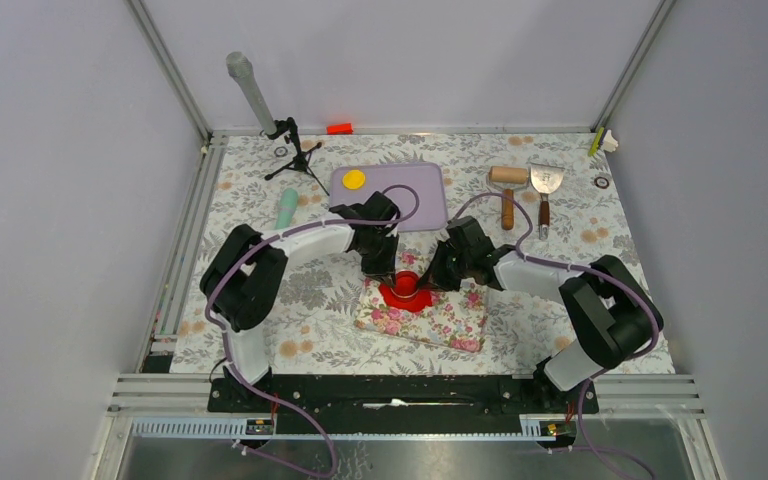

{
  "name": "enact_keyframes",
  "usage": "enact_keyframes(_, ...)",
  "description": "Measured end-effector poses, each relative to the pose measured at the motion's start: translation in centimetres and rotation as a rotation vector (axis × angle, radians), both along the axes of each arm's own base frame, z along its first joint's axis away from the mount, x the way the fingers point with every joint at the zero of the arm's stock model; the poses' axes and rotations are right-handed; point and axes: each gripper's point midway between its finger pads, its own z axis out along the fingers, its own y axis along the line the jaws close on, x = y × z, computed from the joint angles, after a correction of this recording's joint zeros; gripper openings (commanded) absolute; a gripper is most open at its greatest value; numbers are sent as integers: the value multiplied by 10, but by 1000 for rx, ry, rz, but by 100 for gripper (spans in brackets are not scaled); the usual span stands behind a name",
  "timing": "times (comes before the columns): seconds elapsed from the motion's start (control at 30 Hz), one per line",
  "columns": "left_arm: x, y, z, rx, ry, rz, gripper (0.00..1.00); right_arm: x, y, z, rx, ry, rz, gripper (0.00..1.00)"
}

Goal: Roll out the dumpling wrappers from the dough
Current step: Press the dumpling wrapper on the work surface.

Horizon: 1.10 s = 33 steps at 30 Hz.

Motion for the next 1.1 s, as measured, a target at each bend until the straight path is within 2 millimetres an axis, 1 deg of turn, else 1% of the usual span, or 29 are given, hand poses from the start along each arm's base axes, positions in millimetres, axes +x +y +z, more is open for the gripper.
enact_keyframes(0.37, -2, -2, -1, -59, -59, 39, 0, 7, -2, 1, -75, 30, -2, 0)
enact_keyframes(0.77, 2, -19, 1, -104, -27, 75, 0, 18, -20, 2, -174, 84, 40, 0)
enact_keyframes(0.93, 4, -21, 3, -97, -27, 77, 0, 17, -20, 2, -171, 79, 44, 0)
enact_keyframes(1.1, 6, -22, 3, -64, -4, 61, 0, 14, -22, 1, -127, 33, 29, 0)
